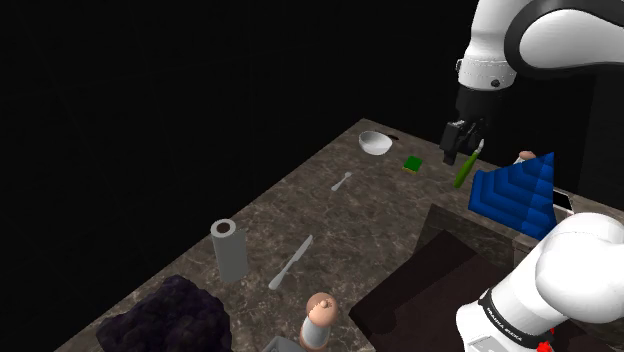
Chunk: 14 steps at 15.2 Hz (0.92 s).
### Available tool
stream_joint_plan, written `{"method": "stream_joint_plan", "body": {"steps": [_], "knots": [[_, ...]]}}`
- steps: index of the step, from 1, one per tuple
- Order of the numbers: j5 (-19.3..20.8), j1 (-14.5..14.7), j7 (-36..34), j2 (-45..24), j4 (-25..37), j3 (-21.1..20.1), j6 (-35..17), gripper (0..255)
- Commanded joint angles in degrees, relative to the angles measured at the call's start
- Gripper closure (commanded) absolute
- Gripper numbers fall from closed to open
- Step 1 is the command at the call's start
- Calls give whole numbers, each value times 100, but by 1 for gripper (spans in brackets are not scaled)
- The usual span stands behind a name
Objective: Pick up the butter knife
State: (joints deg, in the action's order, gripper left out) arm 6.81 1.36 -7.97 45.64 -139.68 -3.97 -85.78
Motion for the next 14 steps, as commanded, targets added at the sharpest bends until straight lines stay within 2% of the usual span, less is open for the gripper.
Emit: {"method": "stream_joint_plan", "body": {"steps": [1,8,14], "knots": [[0,0,0,0,0,0,0,0],[-792,-3,-1595,-140,-854,-738,-1010,0],[-1407,-5,-2928,-767,-1240,-1441,-2115,0]]}}
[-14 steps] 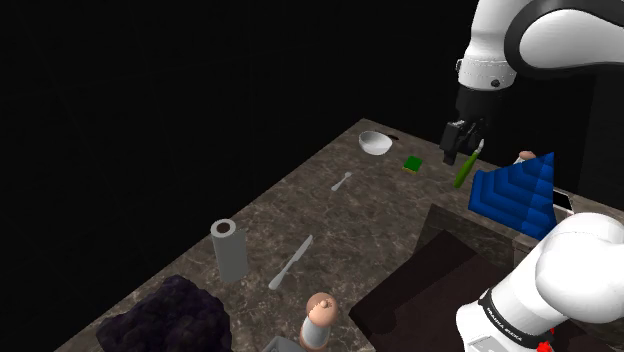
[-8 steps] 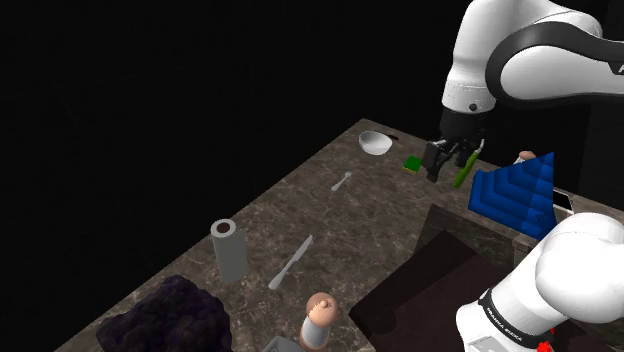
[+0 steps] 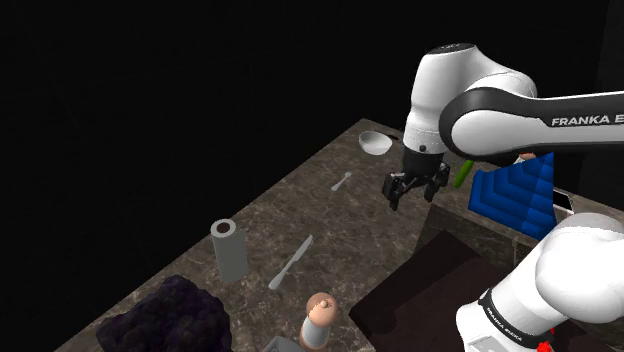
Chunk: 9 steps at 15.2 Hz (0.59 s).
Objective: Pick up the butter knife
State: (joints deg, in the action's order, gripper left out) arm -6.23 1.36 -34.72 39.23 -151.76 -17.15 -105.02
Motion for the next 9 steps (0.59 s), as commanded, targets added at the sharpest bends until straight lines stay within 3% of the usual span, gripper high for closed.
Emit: {"method": "stream_joint_plan", "body": {"steps": [1,9], "knots": [[-190,-17,-473,-278,-62,-247,-393,0],[-455,-304,-2310,-1929,79,-1235,-2101,0]]}}
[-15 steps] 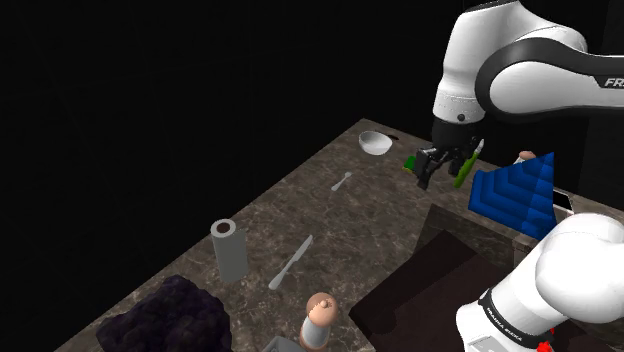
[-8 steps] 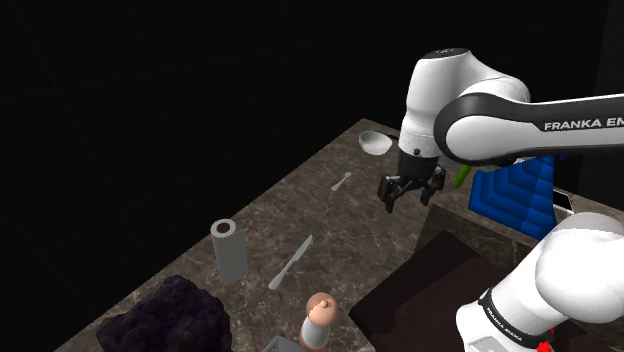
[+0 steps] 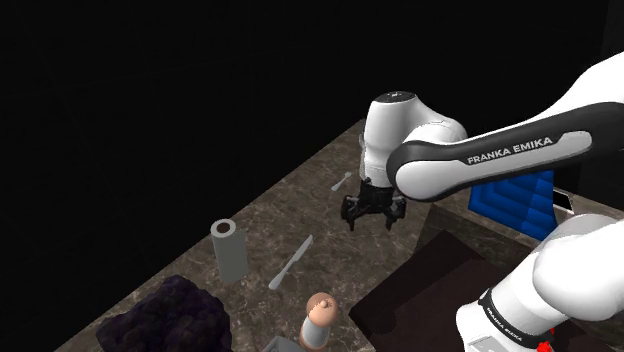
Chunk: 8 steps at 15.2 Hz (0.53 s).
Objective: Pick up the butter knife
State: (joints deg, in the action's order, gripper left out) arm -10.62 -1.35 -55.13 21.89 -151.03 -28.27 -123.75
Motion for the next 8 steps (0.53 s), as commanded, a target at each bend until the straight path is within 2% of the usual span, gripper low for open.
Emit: {"method": "stream_joint_plan", "body": {"steps": [1,4,8], "knots": [[34,-97,-527,-448,69,-240,-440,0],[355,-310,-1382,-1259,311,-562,-1043,0],[1241,-481,-2758,-2439,765,-749,-1705,0]]}}
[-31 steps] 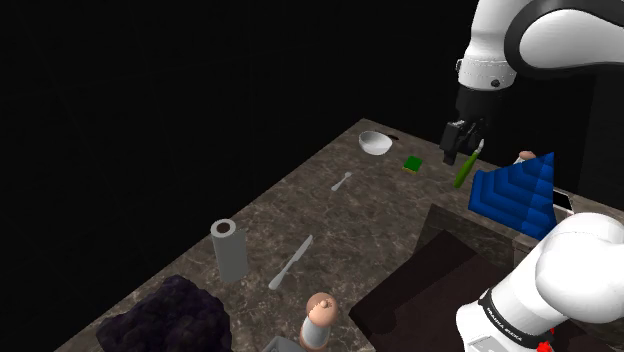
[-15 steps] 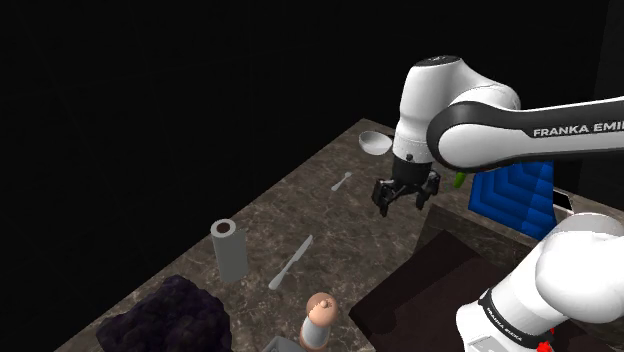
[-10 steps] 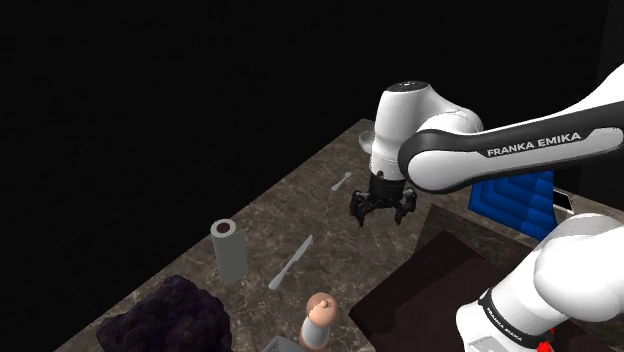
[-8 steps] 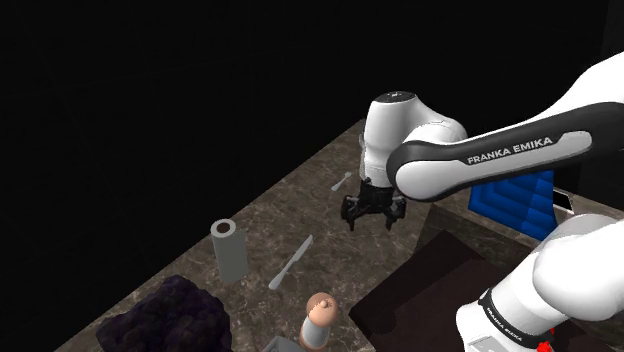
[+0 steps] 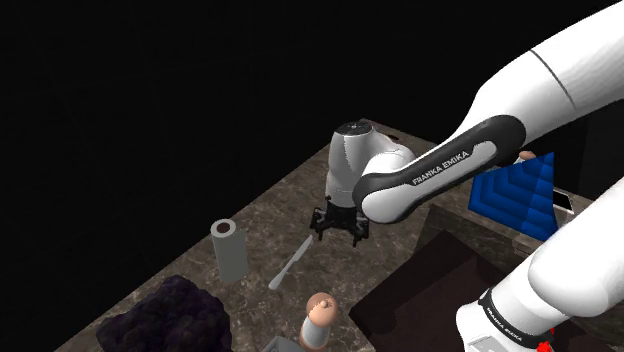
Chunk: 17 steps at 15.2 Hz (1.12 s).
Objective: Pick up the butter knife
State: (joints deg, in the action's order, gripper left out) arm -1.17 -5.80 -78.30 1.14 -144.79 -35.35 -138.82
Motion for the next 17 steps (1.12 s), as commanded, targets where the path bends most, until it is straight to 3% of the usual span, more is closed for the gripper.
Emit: {"method": "stream_joint_plan", "body": {"steps": [1,5,8,11,17], "knots": [[572,-22,-809,-661,280,-15,-324,0],[1541,330,-2131,-1756,923,401,-691,0],[1985,728,-2878,-2462,1476,838,-875,0],[2201,1028,-3365,-2996,1964,1165,-988,0],[2462,1228,-3544,-3423,2082,1423,-1294,0]]}}
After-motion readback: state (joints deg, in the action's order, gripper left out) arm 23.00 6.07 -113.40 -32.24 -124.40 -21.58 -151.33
